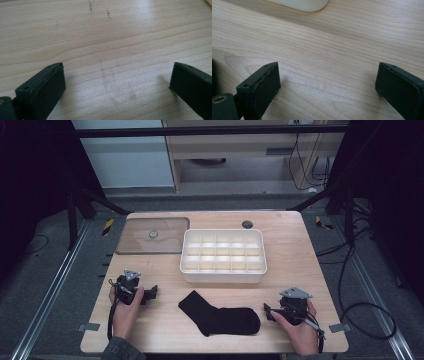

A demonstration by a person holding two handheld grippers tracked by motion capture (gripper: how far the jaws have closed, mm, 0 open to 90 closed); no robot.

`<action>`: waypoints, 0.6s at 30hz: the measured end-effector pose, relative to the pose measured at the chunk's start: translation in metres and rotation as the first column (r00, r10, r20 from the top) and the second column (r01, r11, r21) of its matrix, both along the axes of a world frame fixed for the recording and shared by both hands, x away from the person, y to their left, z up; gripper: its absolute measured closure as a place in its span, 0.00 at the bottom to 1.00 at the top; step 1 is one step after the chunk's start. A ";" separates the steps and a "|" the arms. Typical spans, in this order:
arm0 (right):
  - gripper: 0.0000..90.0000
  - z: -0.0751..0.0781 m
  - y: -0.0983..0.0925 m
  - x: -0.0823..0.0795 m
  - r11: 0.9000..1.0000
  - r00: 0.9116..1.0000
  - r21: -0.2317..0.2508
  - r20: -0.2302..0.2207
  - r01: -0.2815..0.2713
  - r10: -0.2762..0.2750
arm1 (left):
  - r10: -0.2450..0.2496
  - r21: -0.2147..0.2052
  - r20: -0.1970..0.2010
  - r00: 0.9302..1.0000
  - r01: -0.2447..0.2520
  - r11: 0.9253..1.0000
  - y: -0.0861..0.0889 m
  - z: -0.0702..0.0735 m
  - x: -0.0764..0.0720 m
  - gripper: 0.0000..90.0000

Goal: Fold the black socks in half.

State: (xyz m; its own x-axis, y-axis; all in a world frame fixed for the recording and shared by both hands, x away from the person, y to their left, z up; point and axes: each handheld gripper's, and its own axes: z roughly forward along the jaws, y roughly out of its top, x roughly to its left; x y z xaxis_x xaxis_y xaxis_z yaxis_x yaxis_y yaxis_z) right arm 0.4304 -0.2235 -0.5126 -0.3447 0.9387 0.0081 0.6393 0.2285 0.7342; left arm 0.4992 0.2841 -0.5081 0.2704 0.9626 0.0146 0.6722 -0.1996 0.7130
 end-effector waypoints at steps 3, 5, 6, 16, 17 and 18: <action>0.06 0.000 0.000 0.001 1.000 1.000 -0.005 0.000 0.001 -0.001 | 0.000 0.000 0.000 1.000 0.000 1.000 0.000 0.000 0.000 0.00; 0.07 0.000 0.000 0.001 1.000 1.000 -0.005 0.002 0.000 0.000 | -0.018 -0.013 0.001 1.000 0.018 1.000 0.000 0.000 -0.002 0.00; 0.08 0.000 -0.001 0.001 1.000 1.000 -0.002 0.003 0.001 -0.001 | -0.029 -0.035 0.005 1.000 0.029 0.999 0.000 0.001 -0.002 0.00; 0.27 0.008 -0.008 -0.008 1.000 1.000 0.030 -0.027 0.004 -0.003 | -0.145 -0.118 0.043 0.989 0.149 0.982 -0.014 0.013 -0.015 0.04; 0.28 0.008 -0.007 -0.009 1.000 1.000 0.025 -0.024 0.009 -0.008 | -0.153 -0.115 0.048 0.987 0.158 0.981 -0.016 0.014 -0.016 0.04; 0.31 0.010 -0.007 -0.012 1.000 1.000 0.029 -0.015 0.003 -0.003 | -0.176 -0.110 0.058 0.983 0.182 0.977 -0.021 0.017 -0.020 0.04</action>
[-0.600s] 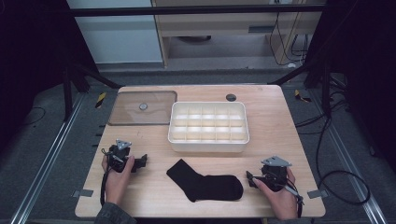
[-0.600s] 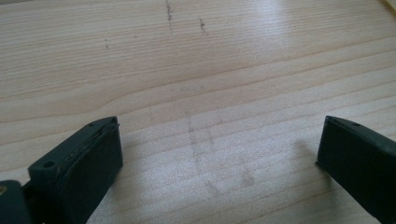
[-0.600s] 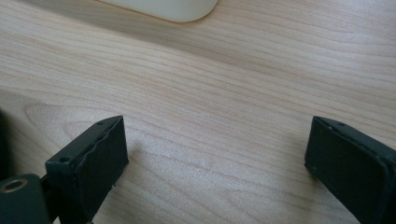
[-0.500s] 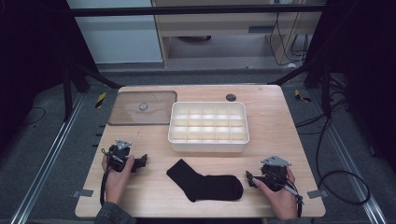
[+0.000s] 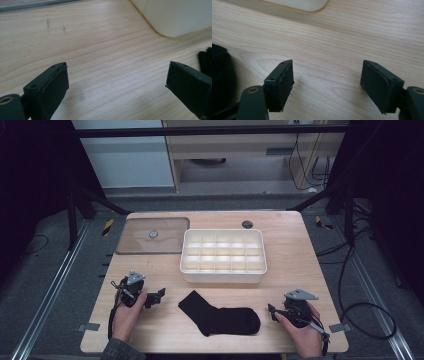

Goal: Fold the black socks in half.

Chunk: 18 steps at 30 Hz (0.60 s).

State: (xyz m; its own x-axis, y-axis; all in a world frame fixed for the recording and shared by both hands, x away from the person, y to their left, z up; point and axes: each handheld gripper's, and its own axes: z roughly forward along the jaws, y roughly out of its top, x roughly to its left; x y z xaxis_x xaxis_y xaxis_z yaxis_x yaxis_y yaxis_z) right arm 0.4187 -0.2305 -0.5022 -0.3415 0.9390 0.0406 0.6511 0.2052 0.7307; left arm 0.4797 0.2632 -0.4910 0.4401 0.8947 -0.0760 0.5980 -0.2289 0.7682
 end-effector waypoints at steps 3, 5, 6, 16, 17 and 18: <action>0.36 0.003 0.000 -0.003 1.000 1.000 0.012 0.005 -0.008 0.008 | -0.031 -0.003 -0.002 1.000 0.031 1.000 -0.006 0.004 -0.003 0.04; 0.42 0.007 0.003 -0.011 0.999 1.000 0.046 -0.004 -0.025 0.026 | -0.070 -0.021 -0.022 0.997 0.069 0.997 -0.017 0.006 -0.009 0.05; 0.43 0.008 0.004 -0.013 0.998 0.999 0.051 -0.012 -0.031 0.031 | -0.070 -0.021 -0.022 0.997 0.069 0.997 -0.017 0.006 -0.009 0.05; 0.54 0.035 0.018 -0.018 0.991 0.992 0.070 -0.055 -0.111 0.115 | -0.202 0.046 -0.100 0.974 0.207 0.977 -0.053 0.027 -0.015 0.06; 0.55 0.038 0.020 -0.018 0.990 0.990 0.064 -0.067 -0.123 0.127 | -0.208 0.056 -0.111 0.972 0.215 0.975 -0.054 0.028 -0.015 0.06; 0.56 0.045 0.024 -0.018 0.989 0.986 0.061 -0.091 -0.136 0.141 | -0.220 0.068 -0.135 0.966 0.230 0.971 -0.059 0.030 -0.013 0.06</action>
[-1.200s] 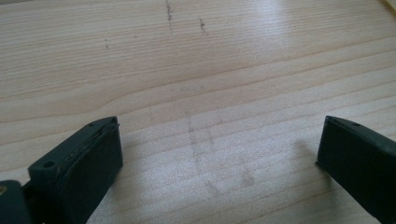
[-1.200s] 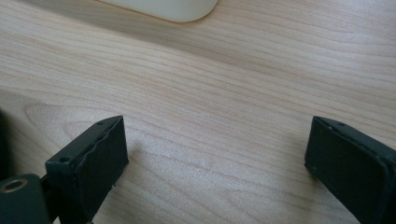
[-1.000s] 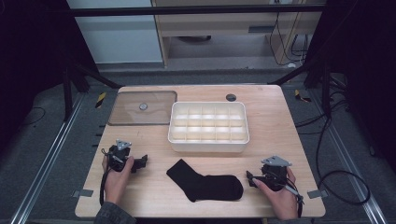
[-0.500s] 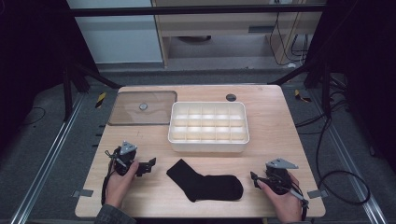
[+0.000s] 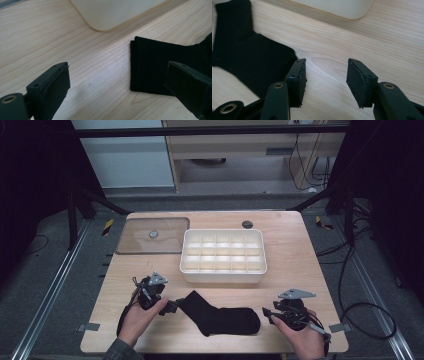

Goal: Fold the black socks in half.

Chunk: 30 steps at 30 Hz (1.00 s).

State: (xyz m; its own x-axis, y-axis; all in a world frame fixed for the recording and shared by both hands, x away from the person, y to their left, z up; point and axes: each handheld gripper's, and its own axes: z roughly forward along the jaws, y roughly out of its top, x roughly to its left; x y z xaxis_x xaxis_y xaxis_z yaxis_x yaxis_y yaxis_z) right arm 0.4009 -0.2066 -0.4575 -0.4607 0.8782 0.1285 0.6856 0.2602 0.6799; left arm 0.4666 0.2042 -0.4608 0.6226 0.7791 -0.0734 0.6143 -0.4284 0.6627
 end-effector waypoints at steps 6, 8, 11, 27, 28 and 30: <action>0.61 0.018 0.008 0.001 1.000 1.000 0.006 0.000 -0.030 0.030 | -0.043 0.033 -0.015 0.999 0.044 0.998 -0.014 0.008 0.000 0.07; 0.63 0.022 0.018 0.001 0.998 0.998 0.012 -0.014 -0.058 0.058 | -0.045 0.038 -0.011 0.999 0.046 0.998 -0.017 0.011 0.000 0.09; 0.62 0.019 0.026 0.002 0.997 0.997 0.009 -0.025 -0.077 0.077 | -0.046 0.047 -0.023 0.999 0.047 0.998 -0.019 0.009 0.002 0.11; 0.49 -0.008 0.038 0.000 0.998 0.989 0.005 -0.133 -0.069 0.069 | -0.066 0.096 -0.030 0.997 0.068 0.993 -0.034 0.004 0.002 0.17; 0.49 -0.009 0.038 -0.001 0.998 0.988 0.007 -0.137 -0.068 0.068 | -0.064 0.096 -0.031 0.997 0.067 0.993 -0.035 0.003 0.002 0.17; 0.51 -0.012 0.037 -0.002 0.997 0.986 0.006 -0.148 -0.078 0.078 | -0.067 0.105 -0.031 0.997 0.070 0.992 -0.036 0.003 0.002 0.17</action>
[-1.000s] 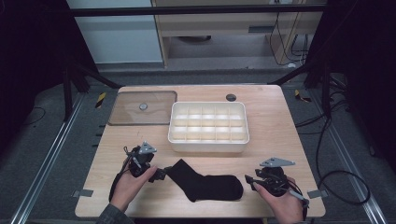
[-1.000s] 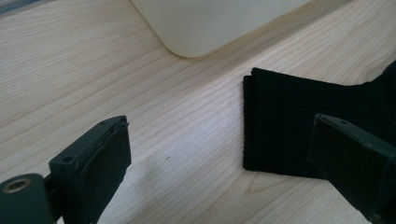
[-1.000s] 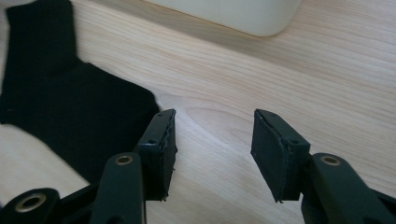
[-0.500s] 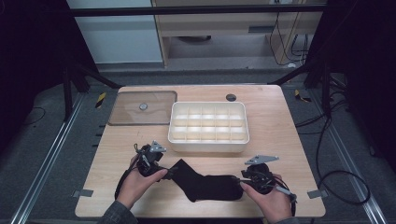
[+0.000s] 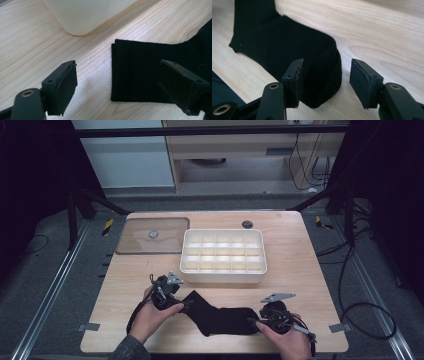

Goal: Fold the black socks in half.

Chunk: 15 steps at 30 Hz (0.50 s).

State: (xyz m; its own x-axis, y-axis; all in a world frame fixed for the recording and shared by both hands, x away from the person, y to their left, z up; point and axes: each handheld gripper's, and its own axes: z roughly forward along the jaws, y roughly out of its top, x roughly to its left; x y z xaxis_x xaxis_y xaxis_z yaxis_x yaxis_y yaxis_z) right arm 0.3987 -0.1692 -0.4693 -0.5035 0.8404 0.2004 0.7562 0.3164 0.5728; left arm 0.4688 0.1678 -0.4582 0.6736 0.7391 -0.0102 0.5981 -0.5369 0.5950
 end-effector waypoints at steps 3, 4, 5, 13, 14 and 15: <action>0.59 -0.004 0.000 0.000 1.000 1.000 0.000 -0.012 -0.010 0.010 | 0.004 0.011 -0.005 1.000 -0.004 1.000 -0.001 -0.002 0.001 0.17; 0.66 -0.005 0.001 -0.001 1.000 1.000 0.004 -0.019 -0.016 0.017 | 0.005 0.010 -0.006 1.000 -0.005 1.000 -0.001 -0.002 0.001 0.17; 0.69 -0.005 0.001 -0.001 1.000 1.000 0.004 -0.016 -0.024 0.024 | 0.007 0.011 -0.005 1.000 -0.007 1.000 -0.001 -0.003 0.001 0.17; 0.91 -0.004 -0.001 -0.001 0.999 0.999 0.012 -0.001 -0.046 0.046 | 0.015 0.027 -0.037 0.999 -0.014 1.000 0.003 -0.011 0.005 0.28; 0.91 -0.004 -0.001 -0.002 0.999 0.999 0.011 -0.002 -0.047 0.048 | 0.018 0.024 -0.047 0.999 -0.017 1.000 0.002 -0.012 0.005 0.31; 0.91 -0.004 0.000 -0.002 0.999 0.999 0.008 0.001 -0.051 0.051 | 0.008 0.028 -0.054 0.999 -0.006 1.000 0.002 -0.013 0.006 0.37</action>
